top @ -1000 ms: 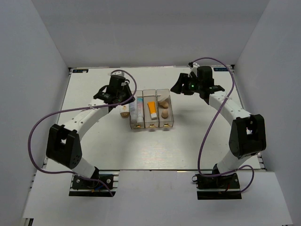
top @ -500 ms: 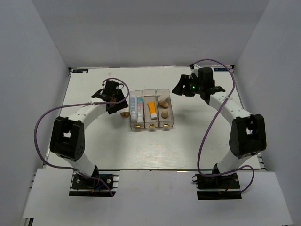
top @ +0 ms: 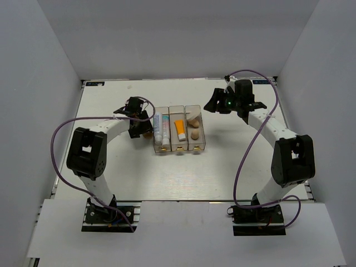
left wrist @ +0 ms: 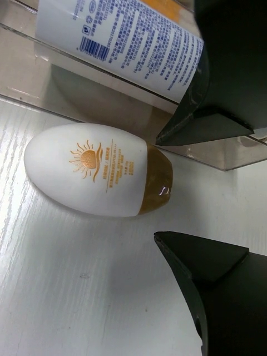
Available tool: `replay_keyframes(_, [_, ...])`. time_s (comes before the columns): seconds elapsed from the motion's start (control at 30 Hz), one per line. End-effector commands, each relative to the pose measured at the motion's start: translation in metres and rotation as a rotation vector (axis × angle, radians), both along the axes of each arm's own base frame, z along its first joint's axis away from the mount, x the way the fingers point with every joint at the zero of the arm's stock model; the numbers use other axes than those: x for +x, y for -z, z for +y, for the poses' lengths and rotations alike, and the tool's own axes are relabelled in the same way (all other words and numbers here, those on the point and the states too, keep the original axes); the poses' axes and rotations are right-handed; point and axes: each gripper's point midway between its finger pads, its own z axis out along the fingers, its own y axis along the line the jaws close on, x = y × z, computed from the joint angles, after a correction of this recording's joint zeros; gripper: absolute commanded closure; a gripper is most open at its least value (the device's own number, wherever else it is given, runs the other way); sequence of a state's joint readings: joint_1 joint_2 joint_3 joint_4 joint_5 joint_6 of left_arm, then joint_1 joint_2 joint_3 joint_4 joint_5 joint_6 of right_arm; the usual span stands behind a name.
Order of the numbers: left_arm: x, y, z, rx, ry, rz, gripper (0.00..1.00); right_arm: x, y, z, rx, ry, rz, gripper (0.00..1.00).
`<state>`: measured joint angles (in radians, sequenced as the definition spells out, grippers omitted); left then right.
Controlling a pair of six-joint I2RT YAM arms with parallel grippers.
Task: Organize the makeup
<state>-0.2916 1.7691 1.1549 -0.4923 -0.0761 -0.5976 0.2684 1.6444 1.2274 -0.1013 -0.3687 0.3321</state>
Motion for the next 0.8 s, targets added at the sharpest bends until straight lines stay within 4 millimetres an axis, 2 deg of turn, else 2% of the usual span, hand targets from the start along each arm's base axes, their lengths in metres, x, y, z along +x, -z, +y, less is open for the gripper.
replay_keyframes(0.0, [0.016,-0.018,-0.009,-0.048,0.022,-0.058,0.27,0.003,-0.019,-0.003,0.007,-0.002,-0.07,0.38])
replay_keyframes(0.23, [0.02,-0.009,-0.014,-0.062,0.039,-0.033,0.27,0.003,-0.017,-0.003,0.008,-0.003,-0.063,0.38])
replay_keyframes(0.63, [0.02,0.014,-0.006,-0.014,0.041,0.028,0.25,0.002,-0.016,-0.001,0.012,-0.006,-0.058,0.38])
replay_keyframes(0.77, [0.016,0.019,0.003,0.012,0.023,0.052,0.25,0.003,-0.017,-0.001,0.013,-0.006,-0.061,0.38])
